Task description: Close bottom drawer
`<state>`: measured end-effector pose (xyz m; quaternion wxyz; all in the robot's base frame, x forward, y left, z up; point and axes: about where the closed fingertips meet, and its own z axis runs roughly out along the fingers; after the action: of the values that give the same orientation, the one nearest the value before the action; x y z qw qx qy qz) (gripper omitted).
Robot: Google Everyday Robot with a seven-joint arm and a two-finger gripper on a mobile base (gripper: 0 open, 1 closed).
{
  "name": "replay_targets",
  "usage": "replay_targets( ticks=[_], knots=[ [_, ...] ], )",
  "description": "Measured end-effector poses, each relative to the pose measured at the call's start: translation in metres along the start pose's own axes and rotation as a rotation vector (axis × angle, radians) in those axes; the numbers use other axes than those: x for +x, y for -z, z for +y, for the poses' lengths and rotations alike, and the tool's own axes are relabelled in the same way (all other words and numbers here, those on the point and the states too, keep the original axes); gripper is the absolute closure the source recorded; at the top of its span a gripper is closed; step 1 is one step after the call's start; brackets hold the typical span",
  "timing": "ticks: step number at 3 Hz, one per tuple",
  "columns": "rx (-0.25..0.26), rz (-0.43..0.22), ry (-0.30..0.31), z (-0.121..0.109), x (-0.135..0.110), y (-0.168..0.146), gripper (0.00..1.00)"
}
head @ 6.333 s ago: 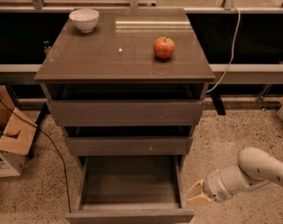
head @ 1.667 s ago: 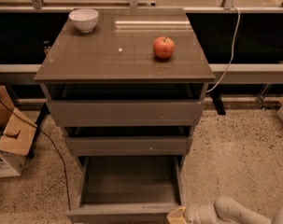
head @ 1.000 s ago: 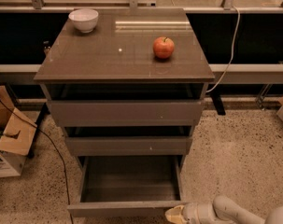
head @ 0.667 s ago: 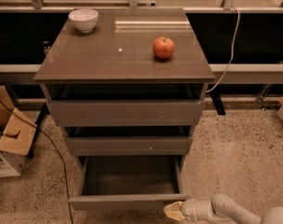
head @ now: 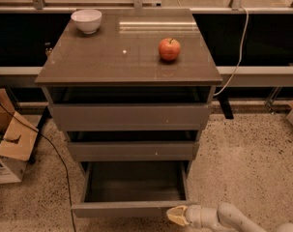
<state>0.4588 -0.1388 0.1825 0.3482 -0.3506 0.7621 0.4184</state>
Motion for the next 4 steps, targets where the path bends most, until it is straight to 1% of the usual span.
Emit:
replay_targets(
  ticks=[1,2,3,4],
  knots=[
    [0.031,-0.105,0.044,-0.014,-0.017,-0.016,1.0],
    [0.038,-0.12,0.05,-0.018,-0.02,-0.019,1.0],
    [0.082,-0.219,0.088,-0.041,-0.046,-0.039,1.0],
    [0.085,-0.229,0.09,-0.043,-0.048,-0.04,1.0]
  ],
)
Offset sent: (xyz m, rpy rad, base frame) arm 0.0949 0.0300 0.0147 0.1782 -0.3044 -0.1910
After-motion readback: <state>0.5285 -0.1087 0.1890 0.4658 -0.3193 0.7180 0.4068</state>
